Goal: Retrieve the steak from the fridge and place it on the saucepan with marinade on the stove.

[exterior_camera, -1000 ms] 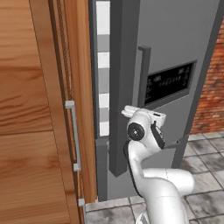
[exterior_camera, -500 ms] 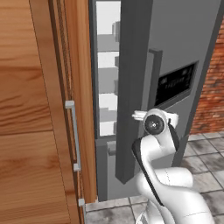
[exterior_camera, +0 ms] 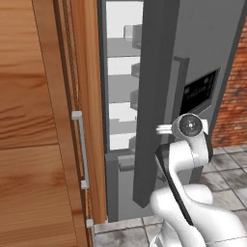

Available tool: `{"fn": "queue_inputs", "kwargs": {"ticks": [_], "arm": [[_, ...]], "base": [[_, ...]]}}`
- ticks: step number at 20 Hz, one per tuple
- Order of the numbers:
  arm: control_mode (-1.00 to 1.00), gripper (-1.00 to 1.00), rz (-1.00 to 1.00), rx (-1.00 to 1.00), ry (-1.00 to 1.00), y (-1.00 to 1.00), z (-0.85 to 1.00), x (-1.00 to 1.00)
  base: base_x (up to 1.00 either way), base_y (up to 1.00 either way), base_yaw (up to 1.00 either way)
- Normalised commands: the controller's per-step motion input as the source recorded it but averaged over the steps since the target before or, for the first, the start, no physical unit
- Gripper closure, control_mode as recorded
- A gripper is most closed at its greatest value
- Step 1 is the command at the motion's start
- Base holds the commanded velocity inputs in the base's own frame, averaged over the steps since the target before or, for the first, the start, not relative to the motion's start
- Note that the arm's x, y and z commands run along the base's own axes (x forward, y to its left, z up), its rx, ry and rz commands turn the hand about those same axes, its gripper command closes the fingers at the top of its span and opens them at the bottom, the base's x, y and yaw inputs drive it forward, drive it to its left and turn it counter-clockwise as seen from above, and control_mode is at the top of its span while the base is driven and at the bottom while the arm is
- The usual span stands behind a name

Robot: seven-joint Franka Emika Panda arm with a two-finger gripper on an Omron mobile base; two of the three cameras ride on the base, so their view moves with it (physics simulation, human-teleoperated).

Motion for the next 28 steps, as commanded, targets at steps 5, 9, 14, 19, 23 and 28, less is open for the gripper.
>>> {"fn": "queue_inputs", "kwargs": {"ticks": [5, 9, 14, 19, 23, 28], "arm": [[-1.0, -1.0, 0.0, 0.0, 0.29, 0.66, 1.0, -1.0], [-1.0, -1.0, 0.0, -0.02, 0.07, 0.54, 0.87, -0.8], [-1.0, -1.0, 0.0, 0.0, -0.06, 0.0, 0.07, -0.2], [-1.0, -1.0, 0.0, 0.07, -0.39, 0.0, 0.84, -1.0], [-1.0, -1.0, -0.02, 0.15, -0.47, 0.08, 1.0, -1.0], [-1.0, -1.0, -0.14, 0.14, -0.37, 0.71, 0.89, -0.85]], "base": [[0.0, 0.0, 0.0], [0.0, 0.0, 0.0], [0.0, 0.0, 0.0], [0.0, 0.0, 0.0], [0.0, 0.0, 0.0], [0.0, 0.0, 0.0]]}}
